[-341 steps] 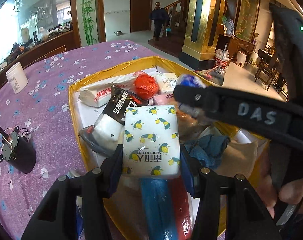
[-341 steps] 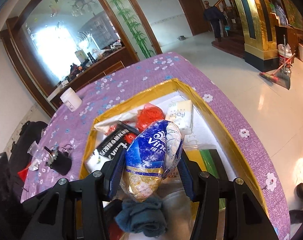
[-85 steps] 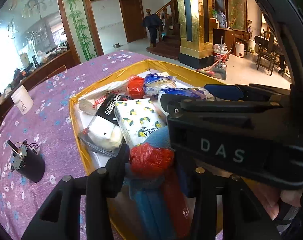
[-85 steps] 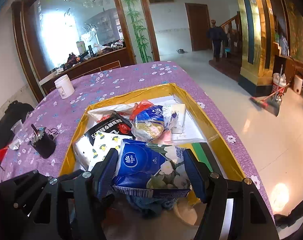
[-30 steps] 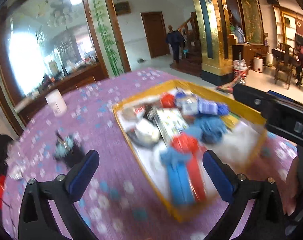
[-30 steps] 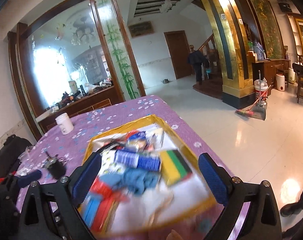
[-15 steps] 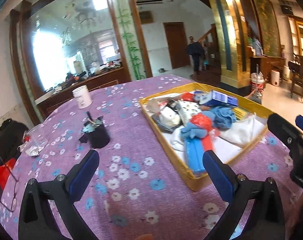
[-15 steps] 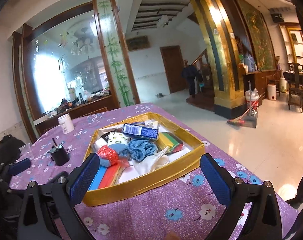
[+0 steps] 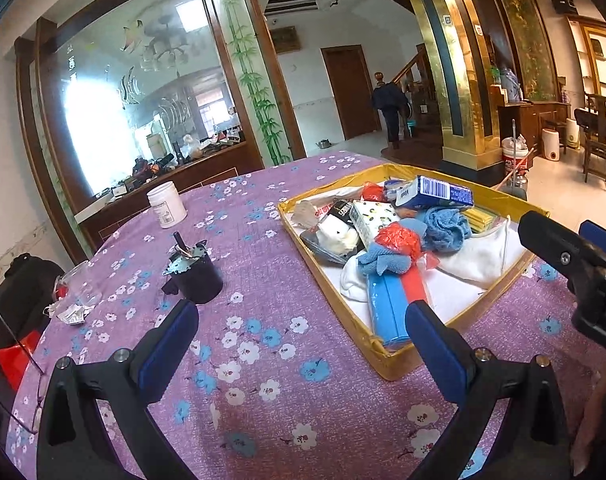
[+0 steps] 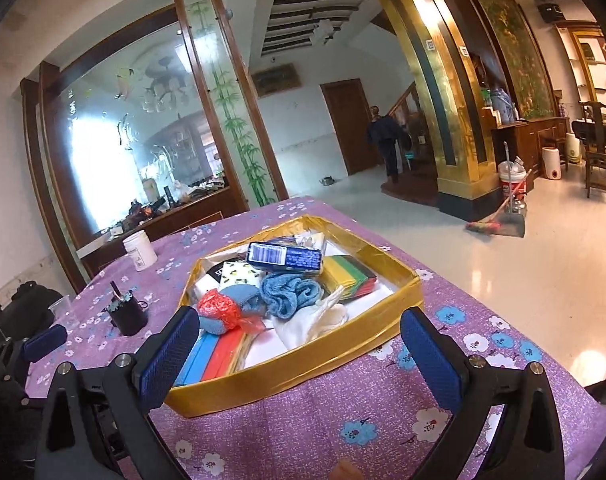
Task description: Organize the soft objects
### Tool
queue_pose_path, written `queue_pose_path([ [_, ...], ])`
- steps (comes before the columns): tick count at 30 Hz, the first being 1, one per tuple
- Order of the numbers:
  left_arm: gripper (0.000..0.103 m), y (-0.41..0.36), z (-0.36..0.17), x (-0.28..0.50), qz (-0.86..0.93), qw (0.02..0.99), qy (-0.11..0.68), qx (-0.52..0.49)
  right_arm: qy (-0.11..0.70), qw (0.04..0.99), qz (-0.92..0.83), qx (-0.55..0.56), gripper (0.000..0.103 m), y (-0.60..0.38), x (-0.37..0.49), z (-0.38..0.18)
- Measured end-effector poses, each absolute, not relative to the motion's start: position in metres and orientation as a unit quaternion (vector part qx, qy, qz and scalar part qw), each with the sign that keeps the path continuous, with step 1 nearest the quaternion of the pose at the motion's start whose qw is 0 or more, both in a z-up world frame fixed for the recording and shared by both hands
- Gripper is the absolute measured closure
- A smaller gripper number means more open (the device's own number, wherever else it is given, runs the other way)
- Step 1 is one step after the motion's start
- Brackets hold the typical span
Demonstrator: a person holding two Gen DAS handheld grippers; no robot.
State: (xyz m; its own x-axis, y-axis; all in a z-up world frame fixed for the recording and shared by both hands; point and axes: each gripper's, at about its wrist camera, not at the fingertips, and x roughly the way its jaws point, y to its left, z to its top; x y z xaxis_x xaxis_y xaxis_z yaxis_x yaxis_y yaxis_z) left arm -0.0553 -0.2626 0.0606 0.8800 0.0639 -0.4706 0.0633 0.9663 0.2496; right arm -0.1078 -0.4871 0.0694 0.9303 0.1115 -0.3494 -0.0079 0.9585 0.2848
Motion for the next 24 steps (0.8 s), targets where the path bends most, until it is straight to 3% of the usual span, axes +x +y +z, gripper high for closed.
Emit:
queue_pose_path([
  [24, 0.0, -0.2645, 0.0575, -0.0538, -0.005, 0.959, 0.252, 0.133, 0.181, 0.973, 0.026, 0.141, 0.001, -0.4886, -0.1116, 0.0703],
])
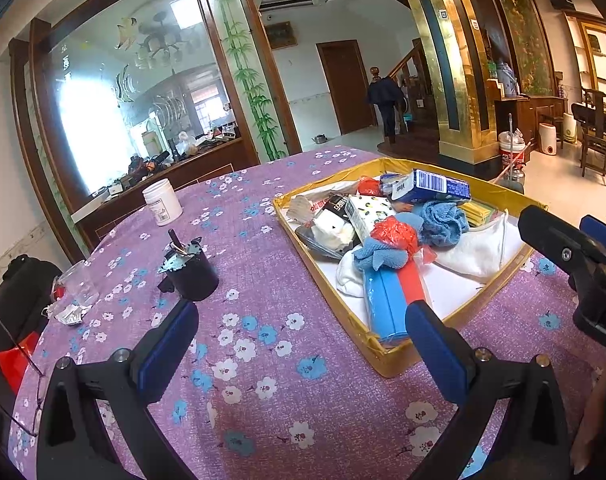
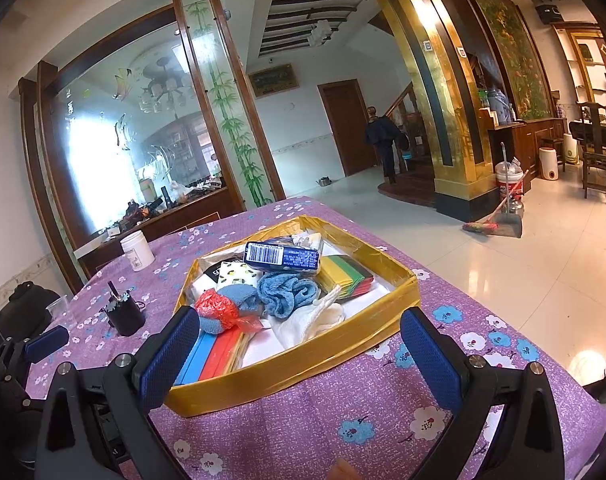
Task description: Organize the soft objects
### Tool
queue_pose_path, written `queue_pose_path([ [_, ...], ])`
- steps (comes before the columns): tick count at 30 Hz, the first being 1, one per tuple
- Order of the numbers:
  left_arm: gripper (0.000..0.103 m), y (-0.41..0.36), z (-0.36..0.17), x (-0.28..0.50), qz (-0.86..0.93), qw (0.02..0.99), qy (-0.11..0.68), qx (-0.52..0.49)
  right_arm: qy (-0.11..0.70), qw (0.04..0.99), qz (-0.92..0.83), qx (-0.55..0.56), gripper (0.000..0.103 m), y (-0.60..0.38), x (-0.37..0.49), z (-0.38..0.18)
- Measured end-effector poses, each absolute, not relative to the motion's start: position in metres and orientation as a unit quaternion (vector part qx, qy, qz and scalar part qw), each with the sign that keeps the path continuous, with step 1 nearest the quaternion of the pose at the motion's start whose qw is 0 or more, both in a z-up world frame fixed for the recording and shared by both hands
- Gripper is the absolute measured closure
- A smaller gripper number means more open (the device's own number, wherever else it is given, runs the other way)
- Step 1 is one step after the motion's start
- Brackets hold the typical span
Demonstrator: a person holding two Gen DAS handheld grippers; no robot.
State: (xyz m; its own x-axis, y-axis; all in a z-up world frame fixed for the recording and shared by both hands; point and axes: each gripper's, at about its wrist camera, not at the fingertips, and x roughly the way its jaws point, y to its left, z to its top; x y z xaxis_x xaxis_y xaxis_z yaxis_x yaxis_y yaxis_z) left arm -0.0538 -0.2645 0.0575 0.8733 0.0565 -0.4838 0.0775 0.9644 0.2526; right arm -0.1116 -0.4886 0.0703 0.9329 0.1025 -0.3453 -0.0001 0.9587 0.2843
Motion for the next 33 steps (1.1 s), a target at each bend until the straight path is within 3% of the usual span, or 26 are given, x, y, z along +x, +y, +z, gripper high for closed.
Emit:
queue_pose_path([
  [33, 0.0, -0.2661, 0.0542, -0.0488, -0.001, 0.95, 0.273, 0.154, 0.182, 0.973, 0.026, 0.141, 0.001, -0.4892, -0.1115, 0.0706],
])
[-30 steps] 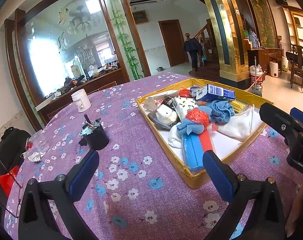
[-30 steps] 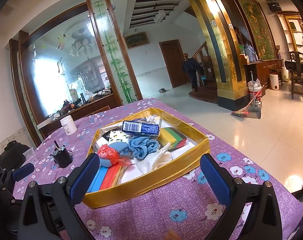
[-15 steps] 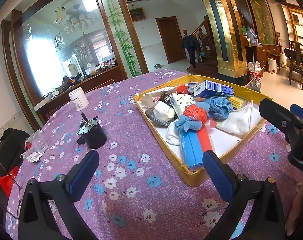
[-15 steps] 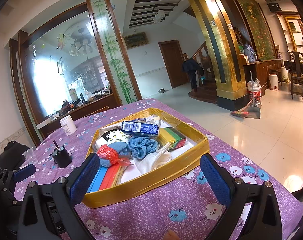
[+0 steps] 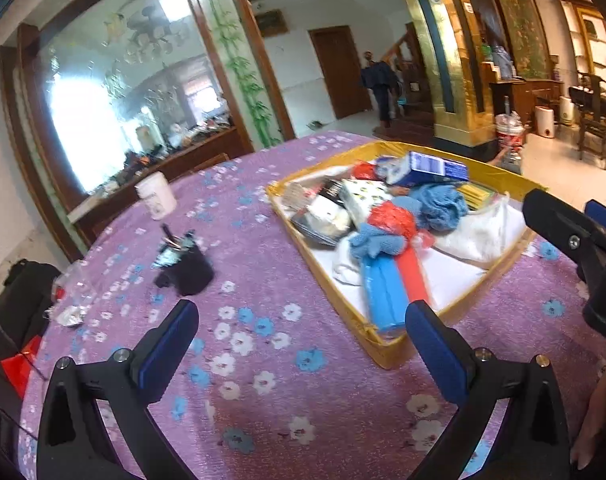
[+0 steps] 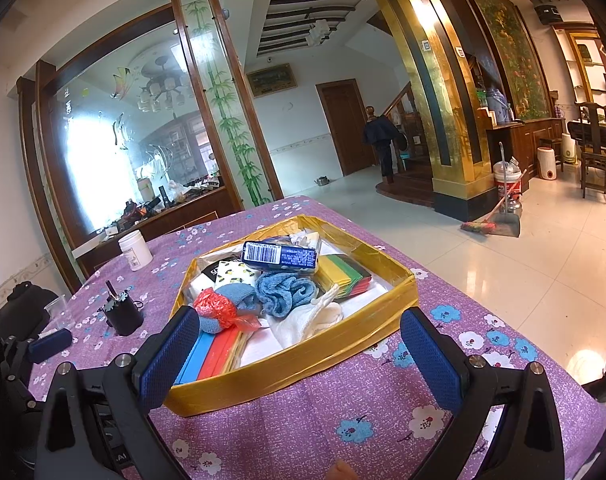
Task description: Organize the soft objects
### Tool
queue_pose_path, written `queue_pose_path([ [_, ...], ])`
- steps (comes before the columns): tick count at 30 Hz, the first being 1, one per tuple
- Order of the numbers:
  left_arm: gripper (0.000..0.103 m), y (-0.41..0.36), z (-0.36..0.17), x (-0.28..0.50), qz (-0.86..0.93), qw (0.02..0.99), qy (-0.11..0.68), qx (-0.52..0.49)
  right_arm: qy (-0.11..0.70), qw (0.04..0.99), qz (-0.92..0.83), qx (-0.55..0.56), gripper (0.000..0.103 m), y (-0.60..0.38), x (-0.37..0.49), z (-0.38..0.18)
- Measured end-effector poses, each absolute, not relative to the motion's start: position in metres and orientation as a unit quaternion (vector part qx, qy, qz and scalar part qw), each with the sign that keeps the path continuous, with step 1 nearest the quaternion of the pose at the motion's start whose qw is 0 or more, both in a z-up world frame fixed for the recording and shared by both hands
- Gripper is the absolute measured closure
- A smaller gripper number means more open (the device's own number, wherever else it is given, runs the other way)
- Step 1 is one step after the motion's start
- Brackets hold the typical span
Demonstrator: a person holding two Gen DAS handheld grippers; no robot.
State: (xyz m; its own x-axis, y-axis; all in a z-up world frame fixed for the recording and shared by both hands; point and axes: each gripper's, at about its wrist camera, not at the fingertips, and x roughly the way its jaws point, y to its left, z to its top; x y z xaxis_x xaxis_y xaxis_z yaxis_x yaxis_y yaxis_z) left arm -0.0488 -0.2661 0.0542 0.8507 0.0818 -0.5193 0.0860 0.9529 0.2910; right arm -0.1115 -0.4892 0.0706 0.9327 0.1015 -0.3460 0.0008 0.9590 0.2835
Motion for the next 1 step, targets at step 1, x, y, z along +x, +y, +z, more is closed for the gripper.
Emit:
queue_pose_path([
  [1, 0.0, -0.2653, 0.0542, -0.0488, -0.002, 0.95, 0.274, 0.153, 0.181, 0.973, 0.026, 0.141, 0.001, -0.4892, -0.1115, 0.0707],
])
